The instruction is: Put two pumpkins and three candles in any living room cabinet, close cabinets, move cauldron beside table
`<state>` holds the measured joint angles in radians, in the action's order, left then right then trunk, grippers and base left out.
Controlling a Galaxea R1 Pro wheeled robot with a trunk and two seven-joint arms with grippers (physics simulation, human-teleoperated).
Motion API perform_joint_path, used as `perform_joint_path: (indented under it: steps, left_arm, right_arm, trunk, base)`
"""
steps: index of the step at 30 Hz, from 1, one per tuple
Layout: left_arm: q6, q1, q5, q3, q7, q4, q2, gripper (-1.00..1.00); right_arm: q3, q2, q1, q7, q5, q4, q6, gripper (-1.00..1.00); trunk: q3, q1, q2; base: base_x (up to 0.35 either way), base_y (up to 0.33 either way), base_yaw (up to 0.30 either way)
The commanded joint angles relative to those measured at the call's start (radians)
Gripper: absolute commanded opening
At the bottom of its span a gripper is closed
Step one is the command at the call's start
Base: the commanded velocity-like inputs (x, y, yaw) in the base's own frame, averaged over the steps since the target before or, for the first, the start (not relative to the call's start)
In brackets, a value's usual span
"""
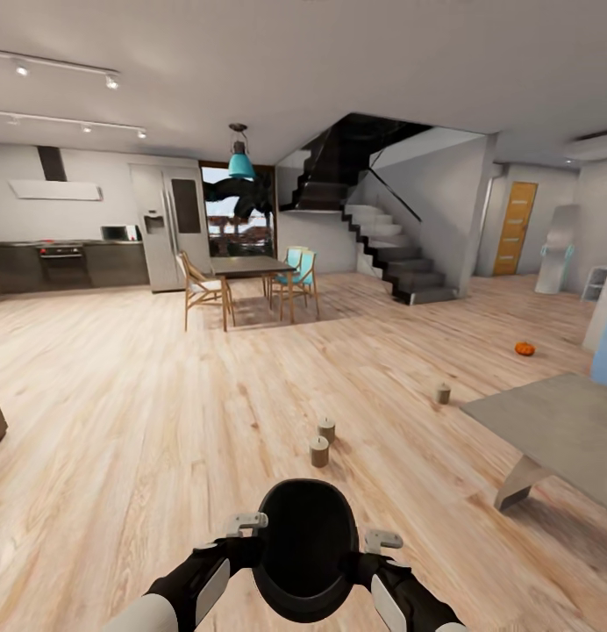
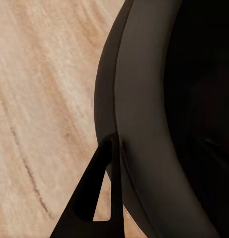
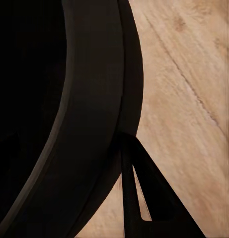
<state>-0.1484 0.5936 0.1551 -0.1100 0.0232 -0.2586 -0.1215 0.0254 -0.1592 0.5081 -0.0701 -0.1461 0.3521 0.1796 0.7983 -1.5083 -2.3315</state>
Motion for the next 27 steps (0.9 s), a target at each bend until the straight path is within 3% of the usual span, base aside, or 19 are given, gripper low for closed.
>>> perform_joint_path:
  steps: [1,27]
  left_arm:
    - [-0.005,0.000,0.011,-0.014,0.000,-0.004,0.000,-1.00]
    - [-0.005,0.000,0.011,-0.014,0.000,-0.004,0.000,-1.00]
  right_arm:
    - [0.007,-0.013,0.001,0.003,-0.027,0.002,0.004,-1.00]
    - [0.007,-0.013,0.001,0.010,-0.027,0.002,0.005,-1.00]
  trunk:
    - [0.000,0.000,-0.001]
    - [-0.018,0.000,-0.001]
  base:
    - [0.000,0.000,-0.242]
    - [0.000,0.000,-0.258]
